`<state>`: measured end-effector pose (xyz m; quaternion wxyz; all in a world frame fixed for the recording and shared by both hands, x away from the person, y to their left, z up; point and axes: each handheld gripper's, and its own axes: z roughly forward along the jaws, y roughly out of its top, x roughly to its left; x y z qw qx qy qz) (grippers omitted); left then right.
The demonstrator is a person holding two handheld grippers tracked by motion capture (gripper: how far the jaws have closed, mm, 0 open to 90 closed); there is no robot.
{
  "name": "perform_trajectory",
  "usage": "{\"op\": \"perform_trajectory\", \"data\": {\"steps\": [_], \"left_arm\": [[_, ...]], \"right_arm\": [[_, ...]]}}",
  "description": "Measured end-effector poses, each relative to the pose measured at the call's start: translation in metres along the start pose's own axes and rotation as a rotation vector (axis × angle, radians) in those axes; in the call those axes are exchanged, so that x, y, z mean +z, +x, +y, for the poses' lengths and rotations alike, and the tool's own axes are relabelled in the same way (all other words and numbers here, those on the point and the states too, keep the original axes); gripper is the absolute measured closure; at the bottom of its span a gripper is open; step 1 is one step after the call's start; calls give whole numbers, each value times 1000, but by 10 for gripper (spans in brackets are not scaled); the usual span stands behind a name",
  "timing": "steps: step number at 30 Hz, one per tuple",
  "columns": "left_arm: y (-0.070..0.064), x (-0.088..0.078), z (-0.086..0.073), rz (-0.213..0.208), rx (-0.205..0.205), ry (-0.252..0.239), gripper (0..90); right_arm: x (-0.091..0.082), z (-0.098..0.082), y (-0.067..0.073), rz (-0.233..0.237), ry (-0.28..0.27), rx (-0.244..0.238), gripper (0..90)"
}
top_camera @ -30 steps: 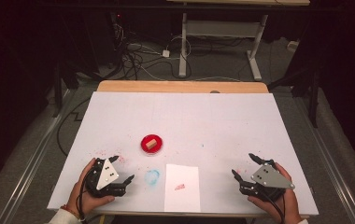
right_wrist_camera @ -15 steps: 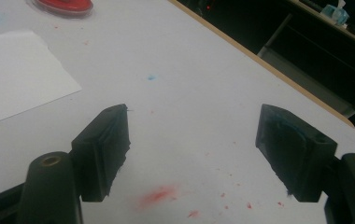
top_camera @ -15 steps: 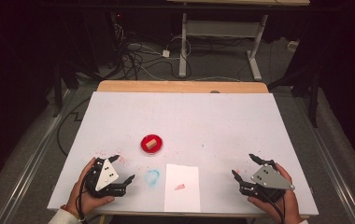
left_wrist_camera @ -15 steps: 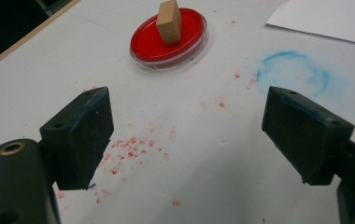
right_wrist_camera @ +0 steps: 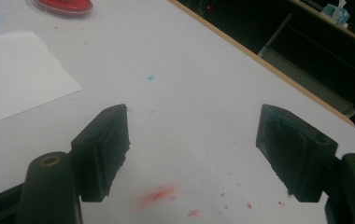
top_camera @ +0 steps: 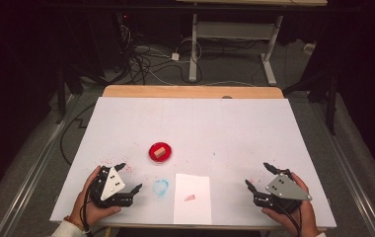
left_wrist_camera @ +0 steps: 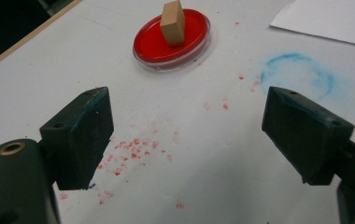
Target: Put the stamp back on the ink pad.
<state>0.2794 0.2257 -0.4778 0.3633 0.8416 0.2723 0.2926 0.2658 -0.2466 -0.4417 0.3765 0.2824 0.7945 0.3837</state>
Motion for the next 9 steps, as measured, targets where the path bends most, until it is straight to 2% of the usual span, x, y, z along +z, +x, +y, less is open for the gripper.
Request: {"op": "perform_trajectory", "data": {"steps": [9], "left_arm": [[2,0,0,4,-6,6,160]], "right_arm": [[2,-1,-2,1,1,16,258]]}}
